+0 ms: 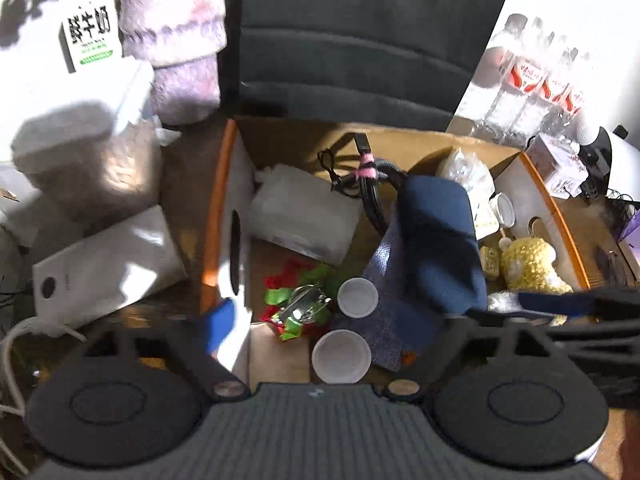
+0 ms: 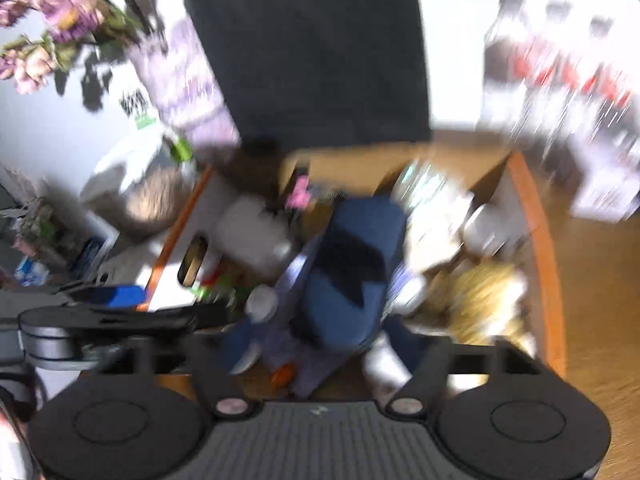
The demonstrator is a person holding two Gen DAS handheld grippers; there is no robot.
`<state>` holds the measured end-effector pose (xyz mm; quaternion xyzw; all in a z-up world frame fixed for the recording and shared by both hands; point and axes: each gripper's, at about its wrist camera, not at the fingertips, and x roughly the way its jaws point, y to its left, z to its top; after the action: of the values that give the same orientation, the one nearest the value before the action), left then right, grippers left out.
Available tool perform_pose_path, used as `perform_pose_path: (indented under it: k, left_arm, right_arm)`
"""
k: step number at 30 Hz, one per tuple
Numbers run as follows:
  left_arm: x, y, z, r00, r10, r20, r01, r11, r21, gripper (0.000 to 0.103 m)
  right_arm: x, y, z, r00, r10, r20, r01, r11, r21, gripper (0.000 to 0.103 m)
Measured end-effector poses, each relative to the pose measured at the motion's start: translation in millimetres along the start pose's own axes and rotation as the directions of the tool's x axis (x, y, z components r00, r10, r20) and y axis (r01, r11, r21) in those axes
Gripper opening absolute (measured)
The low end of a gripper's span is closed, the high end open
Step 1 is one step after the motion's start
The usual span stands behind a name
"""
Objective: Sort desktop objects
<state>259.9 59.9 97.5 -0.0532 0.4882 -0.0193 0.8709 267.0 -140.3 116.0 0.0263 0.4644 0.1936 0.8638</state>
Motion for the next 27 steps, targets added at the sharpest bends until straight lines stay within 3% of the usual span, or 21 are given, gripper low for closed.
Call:
perform_pose_path:
  k: [1,4,9,16,20,23,27]
  left_arm:
    - [-6,0,-1,1.0,-0.006,0.013,0.006,1.0,-0.001,0.103]
    - [-18,-9,-10,1.0,-0.003,0.022,0.002,0.999,0.041,0.103]
    - [-45,-25,-34,0.996,0.018,0.085,-0.023,0.998,0.059,0.103]
    - [-99,-51,-81,0.978,0.038,0.206,-0.066,0.989,0.132,0.103]
    - [-126,-57,-145,0.954,0.001,0.299,-0.048,0.987,0.152,0.103]
    - [-138,-61,-199,0.947,-0.042,0.317,-0.019,0.982,0.188,0.103]
    - [-144,-68,-260,0.931,-0.019,0.365,-0.076,0.967,0.244,0.103]
  right_arm:
    - [-12,0,-1,0.996,-0.059,0.061,0.061,0.997,-0.04,0.095]
    - [-28,-4,-11,0.963,-0.237,0.132,0.248,0.965,-0.081,0.096]
    - [-55,-14,-37,0.972,-0.198,0.124,0.205,0.978,-0.046,0.096]
    - [-98,4,-90,0.958,-0.198,0.207,0.215,0.974,-0.064,0.097]
    - [-126,5,-155,0.952,-0.142,0.271,0.169,0.983,-0.078,0.098]
    - [-138,1,-209,0.957,-0.089,0.276,0.118,0.989,-0.088,0.1]
    - [-146,-7,-274,0.954,-0.116,0.275,0.142,0.987,-0.075,0.1]
